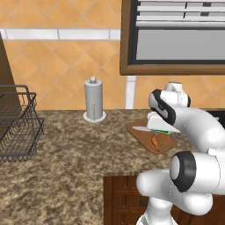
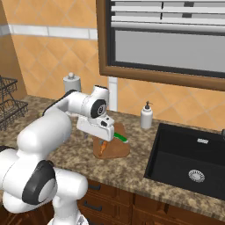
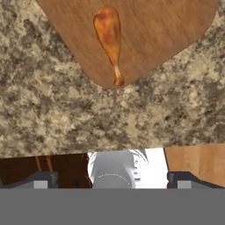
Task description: Pick up the knife from the drawer and place it on the cutting board. Then place the meat from the plate to the cutting board.
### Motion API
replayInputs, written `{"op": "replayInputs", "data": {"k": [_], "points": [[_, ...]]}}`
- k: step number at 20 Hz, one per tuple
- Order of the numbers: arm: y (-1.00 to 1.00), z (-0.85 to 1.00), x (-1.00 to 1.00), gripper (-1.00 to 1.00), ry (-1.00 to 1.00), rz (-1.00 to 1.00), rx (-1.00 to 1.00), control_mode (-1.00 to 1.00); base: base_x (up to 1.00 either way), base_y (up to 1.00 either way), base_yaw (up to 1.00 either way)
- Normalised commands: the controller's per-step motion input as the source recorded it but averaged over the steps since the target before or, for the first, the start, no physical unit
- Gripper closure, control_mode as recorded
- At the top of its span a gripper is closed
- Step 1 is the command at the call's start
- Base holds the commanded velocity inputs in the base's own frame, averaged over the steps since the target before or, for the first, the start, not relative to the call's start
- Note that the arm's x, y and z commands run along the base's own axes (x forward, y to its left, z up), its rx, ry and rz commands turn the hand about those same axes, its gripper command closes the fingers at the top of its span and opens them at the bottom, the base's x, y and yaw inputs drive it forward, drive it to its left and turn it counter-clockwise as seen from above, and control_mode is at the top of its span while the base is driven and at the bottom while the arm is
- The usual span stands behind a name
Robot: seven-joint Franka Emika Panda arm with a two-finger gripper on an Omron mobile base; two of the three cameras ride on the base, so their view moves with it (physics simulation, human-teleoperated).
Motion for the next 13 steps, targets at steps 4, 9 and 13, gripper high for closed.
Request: {"op": "replayInputs", "data": {"k": [4, 9, 13], "points": [[0.37, 0.06, -0.32, -1.00, -0.14, -0.01, -0.04, -1.00, 0.00, 0.00, 0.00], [0.13, 0.09, -0.15, -1.00, -0.35, 0.00, -0.04, -1.00, 0.00, 0.00, 0.00], [0.01, 0.69, -0.16, -1.00, -0.30, 0.00, -0.04, -1.00, 0.00, 0.00, 0.00]]}}
